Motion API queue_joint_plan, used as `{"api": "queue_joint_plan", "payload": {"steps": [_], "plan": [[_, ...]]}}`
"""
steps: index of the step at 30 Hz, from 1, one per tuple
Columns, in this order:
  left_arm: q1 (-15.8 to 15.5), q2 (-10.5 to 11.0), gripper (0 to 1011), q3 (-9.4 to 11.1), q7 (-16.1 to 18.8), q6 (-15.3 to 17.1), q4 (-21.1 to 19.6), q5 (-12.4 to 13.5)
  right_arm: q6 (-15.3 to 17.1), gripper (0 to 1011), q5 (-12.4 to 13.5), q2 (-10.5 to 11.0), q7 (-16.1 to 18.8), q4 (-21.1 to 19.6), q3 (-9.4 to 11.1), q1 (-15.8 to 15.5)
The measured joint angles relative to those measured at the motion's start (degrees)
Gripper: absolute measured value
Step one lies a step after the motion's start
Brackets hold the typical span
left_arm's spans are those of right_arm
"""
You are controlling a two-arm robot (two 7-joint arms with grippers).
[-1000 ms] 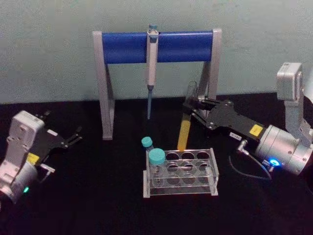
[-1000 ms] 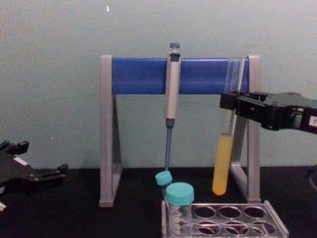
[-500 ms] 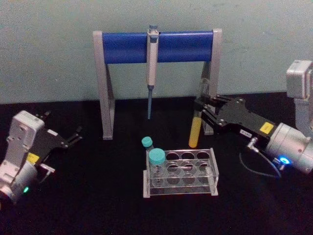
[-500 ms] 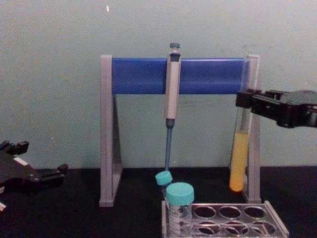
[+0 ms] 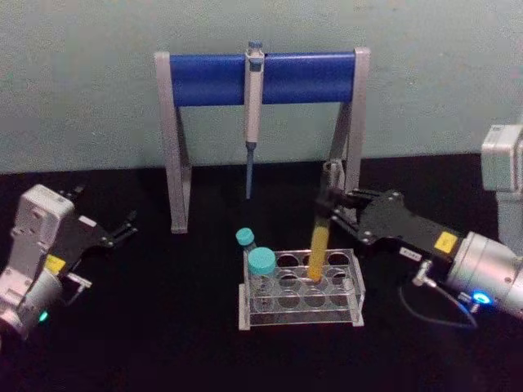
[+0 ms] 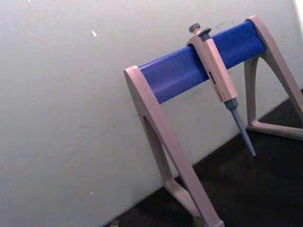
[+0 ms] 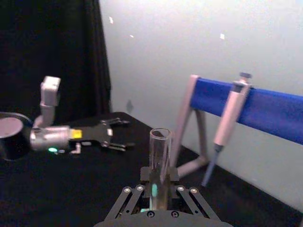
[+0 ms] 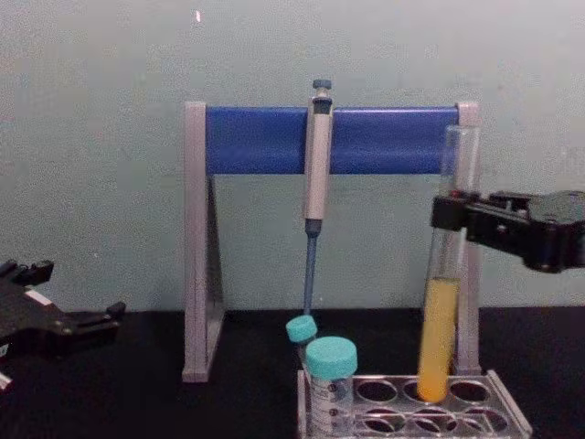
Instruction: Pick up the test tube from the test tube rack, shake it, then place it back into the test tube rack.
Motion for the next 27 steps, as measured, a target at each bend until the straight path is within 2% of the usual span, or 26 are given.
{"api": "queue_joint_plan", "payload": {"steps": [11,17,27], "plan": [[0.0,0.0,1001,0.0,0.0,0.0,0.0,0.0,-0.5,229,-0.3,-3.5,0.5,3.9,-2.8,5.0],[0.0,0.0,1001,0.0,0.0,0.0,0.0,0.0,-0.4,228,-1.3,-4.2,-1.0,5.5,-2.9,6.3],[0.0,0.0,1001,0.0,0.0,0.0,0.0,0.0,-0.3,229,-1.7,-4.0,-1.7,5.8,-2.2,6.2]]}}
